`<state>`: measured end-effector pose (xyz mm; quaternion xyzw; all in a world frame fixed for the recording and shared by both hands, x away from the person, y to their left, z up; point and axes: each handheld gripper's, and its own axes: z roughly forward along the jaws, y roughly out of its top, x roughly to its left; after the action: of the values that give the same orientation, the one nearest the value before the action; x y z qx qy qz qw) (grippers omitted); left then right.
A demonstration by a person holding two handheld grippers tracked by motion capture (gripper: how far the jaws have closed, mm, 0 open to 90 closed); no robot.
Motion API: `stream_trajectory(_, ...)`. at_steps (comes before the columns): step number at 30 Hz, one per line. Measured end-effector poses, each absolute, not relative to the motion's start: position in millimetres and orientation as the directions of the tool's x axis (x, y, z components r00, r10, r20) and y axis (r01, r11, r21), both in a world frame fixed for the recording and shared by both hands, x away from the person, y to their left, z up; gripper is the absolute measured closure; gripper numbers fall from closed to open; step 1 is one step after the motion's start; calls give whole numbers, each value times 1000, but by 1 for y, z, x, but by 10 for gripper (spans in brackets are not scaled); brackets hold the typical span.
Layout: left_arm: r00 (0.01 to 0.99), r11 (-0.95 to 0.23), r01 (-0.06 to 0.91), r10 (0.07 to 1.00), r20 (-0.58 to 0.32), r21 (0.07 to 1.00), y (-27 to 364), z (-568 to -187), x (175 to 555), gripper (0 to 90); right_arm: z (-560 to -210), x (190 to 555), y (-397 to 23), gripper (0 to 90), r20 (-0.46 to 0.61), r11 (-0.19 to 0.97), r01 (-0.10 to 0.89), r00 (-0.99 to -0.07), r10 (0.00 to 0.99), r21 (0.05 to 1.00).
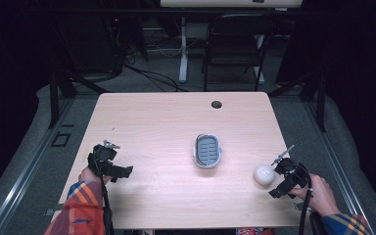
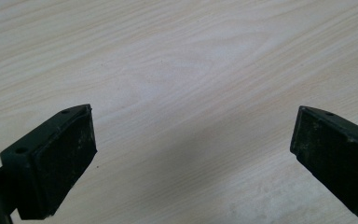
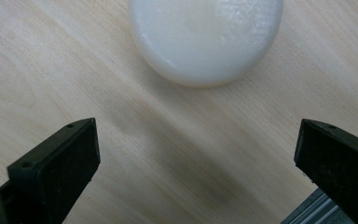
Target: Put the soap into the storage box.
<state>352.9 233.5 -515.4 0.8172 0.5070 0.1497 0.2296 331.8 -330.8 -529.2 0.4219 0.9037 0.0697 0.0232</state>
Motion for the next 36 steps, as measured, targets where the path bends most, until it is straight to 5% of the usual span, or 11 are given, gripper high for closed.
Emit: stream_trajectory(36,449,-379,767,894,-11,517,233,-517,354,0,-520,346,-313,0,-32,678,724,-680,733,126)
